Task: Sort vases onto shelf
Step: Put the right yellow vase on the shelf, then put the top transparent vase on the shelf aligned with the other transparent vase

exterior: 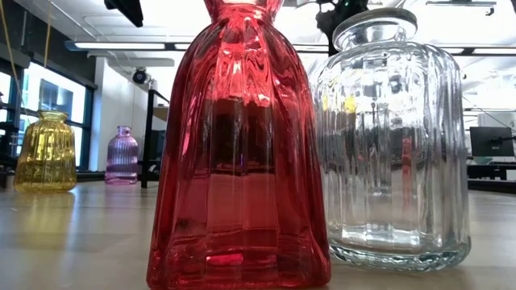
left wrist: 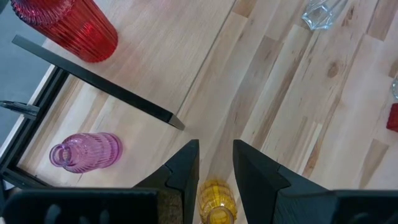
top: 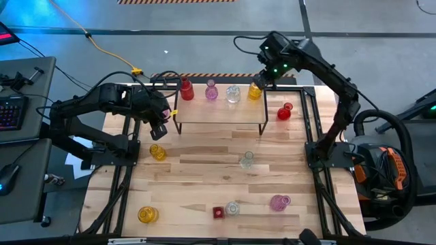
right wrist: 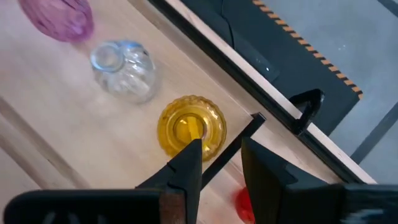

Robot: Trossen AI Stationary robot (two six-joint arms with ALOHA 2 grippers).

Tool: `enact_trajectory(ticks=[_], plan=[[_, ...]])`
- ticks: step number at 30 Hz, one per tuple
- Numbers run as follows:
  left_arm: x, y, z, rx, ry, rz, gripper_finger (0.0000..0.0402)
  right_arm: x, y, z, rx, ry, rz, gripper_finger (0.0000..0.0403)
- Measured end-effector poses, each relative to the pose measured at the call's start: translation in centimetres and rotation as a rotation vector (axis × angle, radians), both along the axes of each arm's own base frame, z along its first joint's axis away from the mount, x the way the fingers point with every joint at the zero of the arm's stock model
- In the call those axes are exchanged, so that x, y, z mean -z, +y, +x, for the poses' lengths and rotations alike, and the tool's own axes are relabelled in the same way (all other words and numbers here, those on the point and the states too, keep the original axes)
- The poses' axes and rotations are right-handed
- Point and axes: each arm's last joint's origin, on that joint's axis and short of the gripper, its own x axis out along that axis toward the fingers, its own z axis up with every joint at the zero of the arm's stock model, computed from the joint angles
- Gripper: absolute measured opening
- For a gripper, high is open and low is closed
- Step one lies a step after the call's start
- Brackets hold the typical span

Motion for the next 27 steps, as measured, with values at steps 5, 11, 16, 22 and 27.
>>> enact_trajectory(ticks=[5,11,16,22,27], plan=[[0.0,0.0,0.0,0.0,0.004,0.0,0.009,-1.9,1.3,-1.7,0.038,-0.072,-0.023,0.0094],[0.2,-0.1,-0.6,0.02,0.059,0.003,0.009,-3.3,2.8,-2.8,0.086,-0.142,-0.022,0.0094],[0.3,-0.1,-0.9,0.043,0.093,0.025,0.009,-3.2,3.8,-2.5,0.079,-0.129,0.012,0.0094],[0.0,0.4,-1.6,0.031,0.101,0.065,0.009,-2.8,5.7,-2.1,0.098,-0.088,0.095,0.0094],[-0.3,0.4,-2.6,0.026,0.087,0.05,0.009,-2.6,8.0,-1.2,0.096,-0.077,0.148,0.0094]])
